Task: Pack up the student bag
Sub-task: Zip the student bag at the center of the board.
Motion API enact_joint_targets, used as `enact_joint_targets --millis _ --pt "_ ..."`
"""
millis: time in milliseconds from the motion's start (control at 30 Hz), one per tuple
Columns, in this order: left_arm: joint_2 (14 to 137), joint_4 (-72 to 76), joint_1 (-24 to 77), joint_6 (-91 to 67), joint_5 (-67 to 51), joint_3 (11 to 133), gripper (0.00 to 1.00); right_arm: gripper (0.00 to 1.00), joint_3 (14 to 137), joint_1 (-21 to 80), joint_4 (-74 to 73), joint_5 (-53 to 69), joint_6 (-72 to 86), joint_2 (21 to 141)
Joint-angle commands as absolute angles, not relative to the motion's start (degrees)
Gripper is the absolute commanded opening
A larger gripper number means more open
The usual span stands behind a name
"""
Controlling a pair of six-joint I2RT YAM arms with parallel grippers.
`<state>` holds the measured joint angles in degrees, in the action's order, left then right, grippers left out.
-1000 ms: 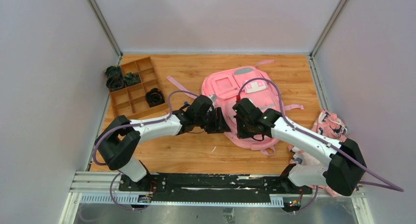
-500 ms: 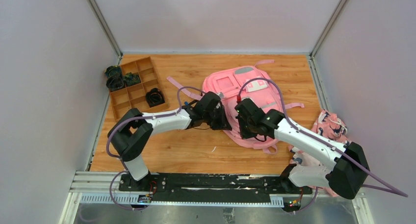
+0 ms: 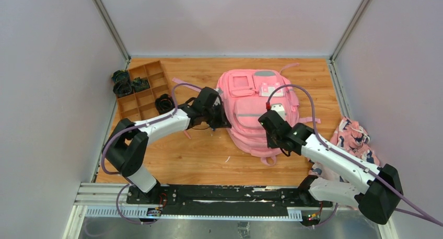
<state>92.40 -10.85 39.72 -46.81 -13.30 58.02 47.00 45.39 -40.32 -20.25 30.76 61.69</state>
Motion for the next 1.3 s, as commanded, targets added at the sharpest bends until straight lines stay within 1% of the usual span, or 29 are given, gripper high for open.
enact_joint_targets --millis 0,133,300,333,367,433,533,567,600,700,767,833,933,1067,1133,1267 --pt "88.74 -15.56 34.1 -40.56 -7.84 58.24 0.0 0.0 44.71 41.99 -47.14 -27.03 32.24 60.61" --pt "90.3 -17.63 31.24 -37.98 -7.47 60.87 0.0 0.0 45.37 41.38 -47.29 -26.42 32.86 60.81" --pt "91.61 -21.71 30.85 -35.14 -5.98 66.45 0.0 0.0 48.82 41.39 -48.78 -22.03 33.44 60.01" --pt "91.1 -22.4 30.88 -34.68 -6.01 67.12 0.04 0.0 49.2 41.51 -48.69 -21.19 33.48 59.57" --pt "90.42 -23.02 31.12 -34.39 -6.05 67.63 0.12 0.0 49.44 41.54 -48.36 -20.5 33.53 59.1" --pt "88.0 -24.35 32.1 -33.58 -5.51 68.29 0.25 0.0 49.71 41.51 -47.92 -19.74 33.34 58.52" --pt "84.05 -27.23 35.59 -32.58 -1.91 68.96 0.49 0.0 50.23 41.51 -47.68 -19.23 33.54 58.8" --pt "82.96 -28.09 37.11 -32.65 -0.59 68.9 0.54 0.0 50.25 41.51 -47.46 -18.94 33.75 59.11" --pt "81.99 -28.42 38.59 -33.19 -0.16 68.53 0.57 0.0 50.23 41.49 -47.08 -18.53 33.87 59.33" --pt "80.28 -26.4 43.24 -38.18 -0.93 65.67 0.59 0.0 49.99 41.56 -45.73 -17.67 34.52 59.65" --pt "80.33 -21.26 46.41 -43.41 -2.34 62.96 0.59 0.0 50.06 41.49 -45.32 -18.07 34.69 59.75" --pt "82.15 -16.48 49.7 -48.43 -3.63 61.3 0.59 0.0 50.36 41.5 -45.27 -18.53 34.72 59.93" --pt "87.13 -13.27 53.91 -53.08 -4.54 62.35 0.58 0.0 50.79 41.53 -45.26 -18.86 34.55 59.9" --pt "91.03 -9.51 55.1 -59.12 -3.4 62.48 0.57 0.0 50.66 41.5 -45.26 -18.41 34.72 59.28" --pt "91.09 -7.07 55.11 -61.92 -2.06 60.71 0.56 0.0 50.49 41.52 -45.35 -18.12 34.72 58.87" --pt "90.73 -6.71 55.11 -65.27 1.57 59.36 0.56 0.0 49.97 41.53 -45.53 -18.67 34.72 57.79"
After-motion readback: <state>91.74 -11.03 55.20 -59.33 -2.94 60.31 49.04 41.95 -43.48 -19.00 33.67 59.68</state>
